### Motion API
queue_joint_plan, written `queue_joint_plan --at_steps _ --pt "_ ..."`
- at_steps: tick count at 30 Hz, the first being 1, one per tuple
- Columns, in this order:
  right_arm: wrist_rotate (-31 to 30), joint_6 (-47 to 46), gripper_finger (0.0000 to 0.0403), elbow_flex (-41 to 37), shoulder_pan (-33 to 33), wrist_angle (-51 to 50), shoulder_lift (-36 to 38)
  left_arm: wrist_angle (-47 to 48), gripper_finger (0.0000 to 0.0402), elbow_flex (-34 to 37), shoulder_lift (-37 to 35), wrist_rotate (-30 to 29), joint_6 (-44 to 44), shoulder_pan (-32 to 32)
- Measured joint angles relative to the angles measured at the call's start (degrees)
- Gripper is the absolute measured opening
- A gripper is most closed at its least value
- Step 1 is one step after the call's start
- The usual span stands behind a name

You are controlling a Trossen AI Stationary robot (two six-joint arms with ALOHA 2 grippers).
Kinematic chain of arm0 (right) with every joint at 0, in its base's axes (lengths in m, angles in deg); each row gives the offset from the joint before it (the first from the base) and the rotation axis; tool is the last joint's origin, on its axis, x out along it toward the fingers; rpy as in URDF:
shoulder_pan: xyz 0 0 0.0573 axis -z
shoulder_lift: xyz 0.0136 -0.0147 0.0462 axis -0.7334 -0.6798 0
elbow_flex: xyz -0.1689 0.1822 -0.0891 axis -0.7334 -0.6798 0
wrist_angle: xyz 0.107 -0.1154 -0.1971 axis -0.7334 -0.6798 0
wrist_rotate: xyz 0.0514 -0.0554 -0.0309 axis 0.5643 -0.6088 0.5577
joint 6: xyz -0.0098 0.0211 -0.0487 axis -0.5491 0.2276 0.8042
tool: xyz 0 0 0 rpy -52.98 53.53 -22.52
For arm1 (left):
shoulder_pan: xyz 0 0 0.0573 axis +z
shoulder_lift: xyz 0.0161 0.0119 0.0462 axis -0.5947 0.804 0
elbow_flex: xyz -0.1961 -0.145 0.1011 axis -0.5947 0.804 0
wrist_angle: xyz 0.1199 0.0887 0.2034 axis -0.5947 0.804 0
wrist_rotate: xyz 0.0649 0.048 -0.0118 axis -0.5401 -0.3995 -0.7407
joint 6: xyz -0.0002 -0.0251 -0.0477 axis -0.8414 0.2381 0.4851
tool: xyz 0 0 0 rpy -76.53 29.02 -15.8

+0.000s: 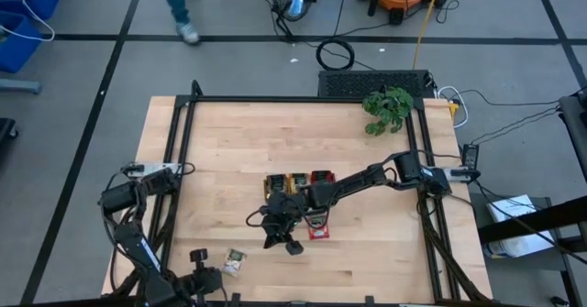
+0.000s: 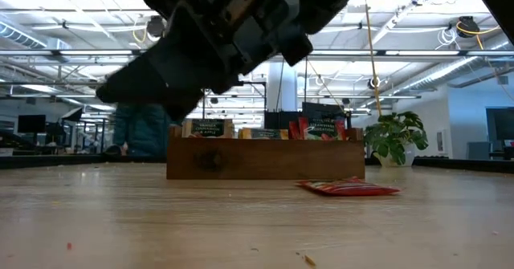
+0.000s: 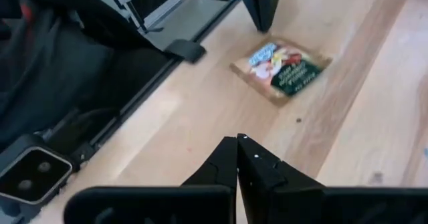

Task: Pick & Place Tea
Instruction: Put the brown tea bag into the left section of the wooden organizer

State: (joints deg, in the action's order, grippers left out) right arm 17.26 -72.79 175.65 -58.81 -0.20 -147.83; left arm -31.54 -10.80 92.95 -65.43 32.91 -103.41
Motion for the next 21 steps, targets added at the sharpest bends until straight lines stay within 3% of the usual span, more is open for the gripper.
queue_joint_plan --at_steps 3,7,10,16,21 --pt "-1.99 0.02 0.0002 -0.72 0.01 0.22 -0.01 0.25 0.0006 -2.99 0.49 -2.65 -4.79 -0.06" --pt "-12.43 2.01 0.0024 -0.61 -1.63 5.96 -1.94 0.25 0.001 -6.67 0.14 -9.95 -9.94 0.11" --pt "-16.82 1.16 0.0054 -0.44 -2.99 9.79 -4.39 2.6 0.0015 -6.71 0.24 -11.29 -10.74 1.0" --pt "-18.2 -3.14 0.0114 2.93 -3.86 10.29 -8.63 8.92 0.0004 -6.07 0.2 -11.44 -3.28 1.44" --pt "-18.22 -2.8 0.0136 3.13 -4.47 10.33 -8.84 12.52 0.0017 -5.88 0.18 -8.58 6.54 1.44"
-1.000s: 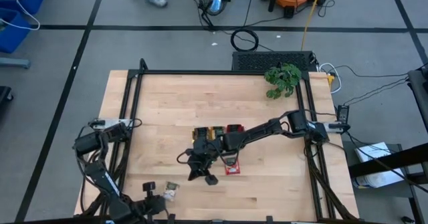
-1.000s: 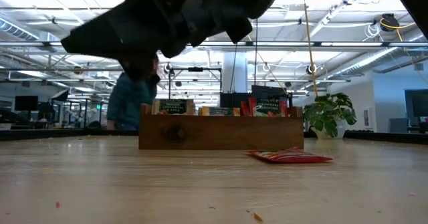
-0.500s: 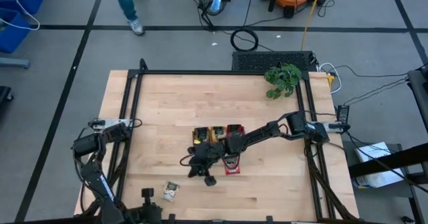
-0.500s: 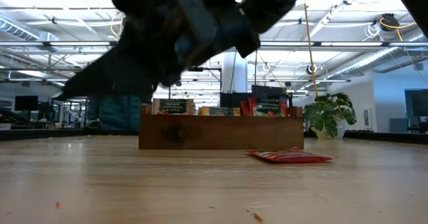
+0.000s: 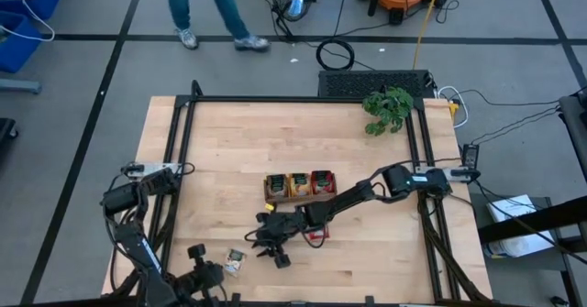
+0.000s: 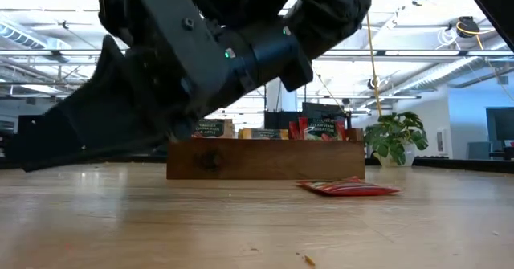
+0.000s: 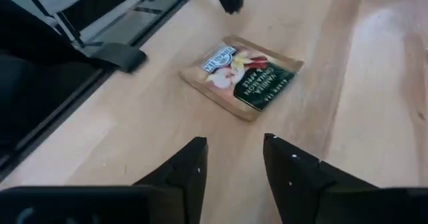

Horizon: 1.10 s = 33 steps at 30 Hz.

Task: Pick & Place Tea
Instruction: Put the brown tea bag into the left section of the wooden organizer

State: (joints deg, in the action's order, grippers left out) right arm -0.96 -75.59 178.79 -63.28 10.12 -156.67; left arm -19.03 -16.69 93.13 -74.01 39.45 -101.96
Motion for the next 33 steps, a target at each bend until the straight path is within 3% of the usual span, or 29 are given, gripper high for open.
queue_joint_plan --at_steps 7,13,20,26,33 --pt "0.04 0.24 0.0141 0.01 0.16 -5.19 0.04 -1.52 0.0011 0.07 1.34 6.31 -1.99 1.56" --pt "0.08 0.15 0.0141 0.14 0.36 -9.2 0.14 -2.09 0.0005 0.73 2.81 6.63 -4.75 4.48" --pt "-0.1 -0.25 0.0141 0.14 -0.08 -9.96 0.17 -7.35 0.0033 3.15 2.77 6.35 -11.03 9.19" --pt "0.54 -4.59 0.0142 0.14 -0.06 -9.96 0.17 -8.86 0.0034 4.15 2.8 4.48 -14.31 12.51" --pt "7.67 -15.26 0.0142 0.08 0.02 -9.15 0.14 -9.68 0.0035 4.31 2.87 4.0 -14.46 12.72"
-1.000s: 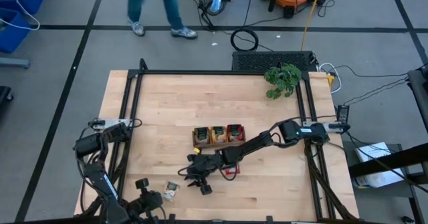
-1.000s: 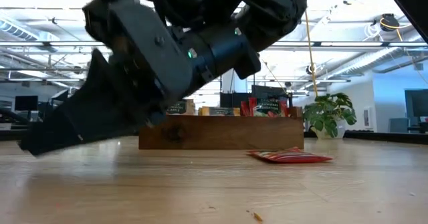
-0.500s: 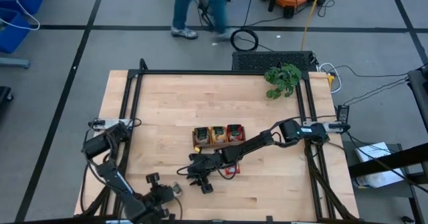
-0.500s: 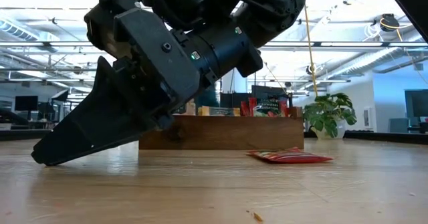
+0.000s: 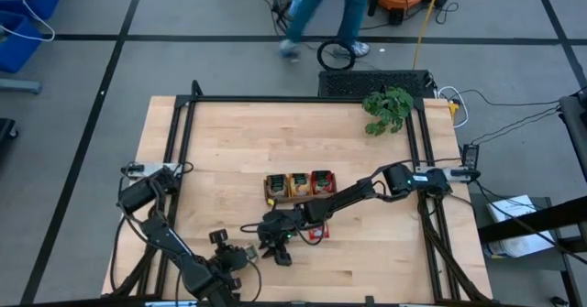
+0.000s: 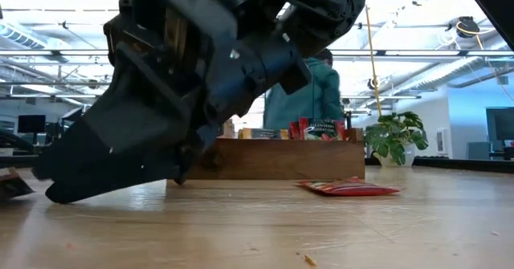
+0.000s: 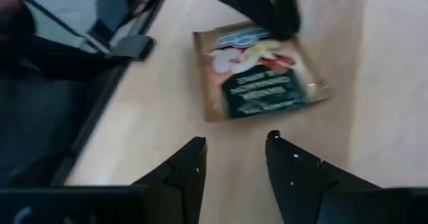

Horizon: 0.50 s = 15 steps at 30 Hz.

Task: Pick & Place Tea
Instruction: Put the brown tea bag into the left section of the wooden organizer

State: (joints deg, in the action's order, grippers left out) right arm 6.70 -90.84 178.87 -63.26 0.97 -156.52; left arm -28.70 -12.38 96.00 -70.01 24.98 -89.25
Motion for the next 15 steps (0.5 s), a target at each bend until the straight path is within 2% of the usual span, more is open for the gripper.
queue_joint_plan --at_steps 5,11,15 --pt "8.75 -8.66 0.0142 0.04 0.15 -1.11 0.15 -2.2 0.0035 0.07 0.17 -2.69 0.24 -0.28" --pt "11.14 -20.33 0.0142 0.0 0.12 -0.3 0.04 -5.33 0.0035 0.13 0.3 -5.33 -1.46 -0.13" --pt "12.01 -27.21 0.0142 -0.02 0.16 -6.43 -0.03 -10.07 0.0035 2.69 0.05 -7.5 -2.83 0.23"
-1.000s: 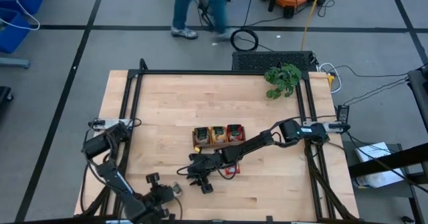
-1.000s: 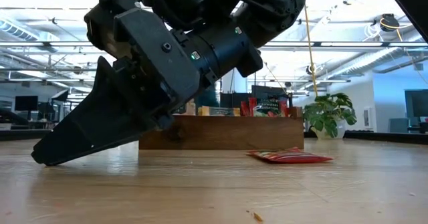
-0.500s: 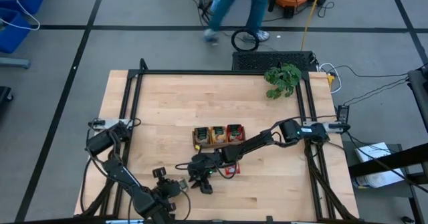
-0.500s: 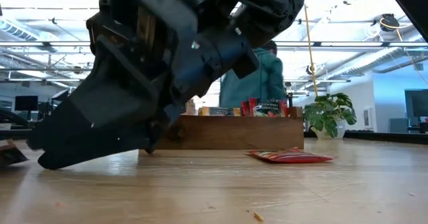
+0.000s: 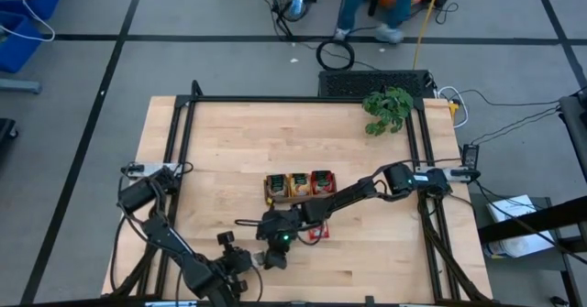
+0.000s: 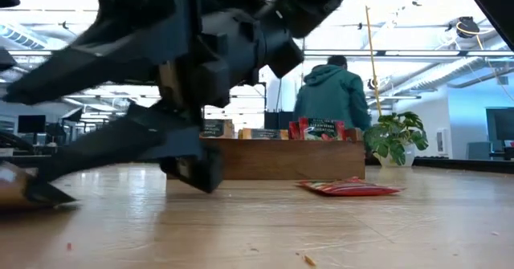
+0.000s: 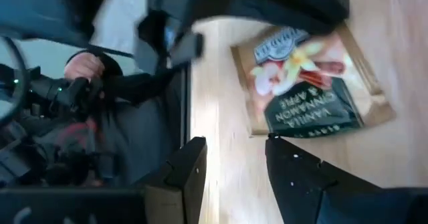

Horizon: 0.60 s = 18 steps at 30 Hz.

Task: Pick & Place Tea
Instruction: Put the brown tea bag into the left section of the wooden organizer

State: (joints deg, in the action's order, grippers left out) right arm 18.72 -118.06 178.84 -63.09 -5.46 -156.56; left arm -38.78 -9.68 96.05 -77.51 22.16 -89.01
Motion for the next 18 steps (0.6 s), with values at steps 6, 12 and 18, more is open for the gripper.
queue_joint_plan --at_steps 6,12,18 --pt "3.09 -3.03 0.0142 0.02 -1.14 -11.38 0.12 -7.94 0.0035 5.54 -0.14 -2.55 0.41 0.03" --pt "-0.77 -5.8 0.0142 0.0 -1.94 -16.65 0.16 -9.36 0.0035 6.75 -0.07 -5.19 0.68 -1.04" --pt "-5.95 -6.14 0.0141 -0.09 -1.46 -12.87 0.18 -13.85 0.0035 6.9 0.05 -6.76 -3.3 -0.59"
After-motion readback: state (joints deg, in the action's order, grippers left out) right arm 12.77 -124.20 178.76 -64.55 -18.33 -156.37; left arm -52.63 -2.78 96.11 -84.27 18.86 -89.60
